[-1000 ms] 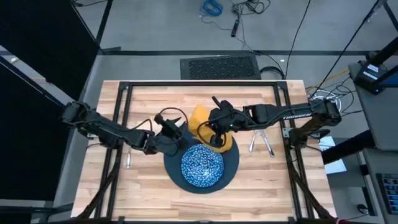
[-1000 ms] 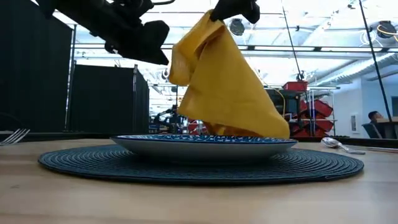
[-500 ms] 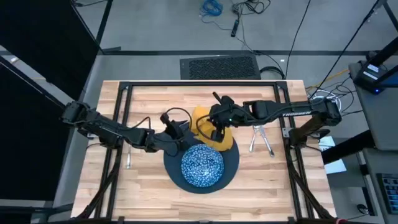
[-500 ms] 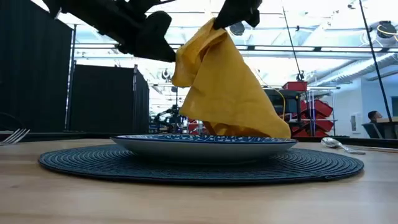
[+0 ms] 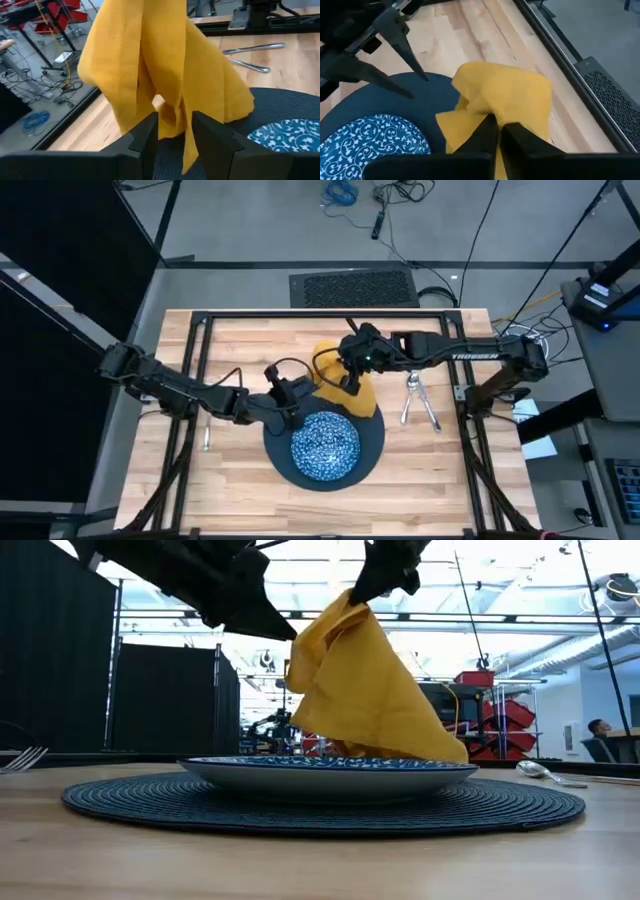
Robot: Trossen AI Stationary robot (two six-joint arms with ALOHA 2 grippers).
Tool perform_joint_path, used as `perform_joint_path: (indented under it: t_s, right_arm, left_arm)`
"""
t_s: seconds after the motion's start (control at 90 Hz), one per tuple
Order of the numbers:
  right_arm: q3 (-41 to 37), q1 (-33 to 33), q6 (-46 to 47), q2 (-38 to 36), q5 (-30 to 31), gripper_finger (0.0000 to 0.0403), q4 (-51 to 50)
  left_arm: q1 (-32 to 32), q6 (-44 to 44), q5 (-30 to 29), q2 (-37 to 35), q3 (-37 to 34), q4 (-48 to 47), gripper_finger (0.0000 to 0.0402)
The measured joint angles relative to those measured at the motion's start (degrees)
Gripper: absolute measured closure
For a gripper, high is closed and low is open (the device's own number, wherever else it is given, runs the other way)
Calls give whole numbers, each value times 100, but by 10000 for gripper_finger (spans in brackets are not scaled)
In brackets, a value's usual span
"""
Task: Set table place
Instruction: Fold the yellow table napkin
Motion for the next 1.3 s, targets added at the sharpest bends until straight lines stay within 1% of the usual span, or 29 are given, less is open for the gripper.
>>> perform_joint_path:
  t_s: [0.189,0.4,0.656,0.767,0.878,0.978,1.044,1.144,1.3]
  right_arm:
    - [0,87,62,0,-80,403,101]
    - [0,91,89,0,-82,403,132]
    - [0,92,90,0,-87,403,214]
    - [0,97,90,0,-307,403,322]
    - [0,129,87,0,-346,403,340]
    - [0,133,75,0,-346,403,309]
    - [0,133,72,0,-346,403,293]
    - [0,133,50,0,-344,403,291]
    - [0,133,-8,0,-344,403,347]
  left_arm:
    - [10,-2,-577,0,0,2,294]
    - [15,-24,-592,8,0,59,294]
    - [5,-28,-496,281,0,438,294]
    - [58,-32,-506,469,0,488,294]
    - [58,-24,-953,633,-4,602,294]
    - [38,-18,-1481,669,-4,587,294]
    - [21,38,-1731,673,-4,575,294]
    - [15,146,-1903,673,-4,577,294]
    - [16,142,-1905,673,-4,576,294]
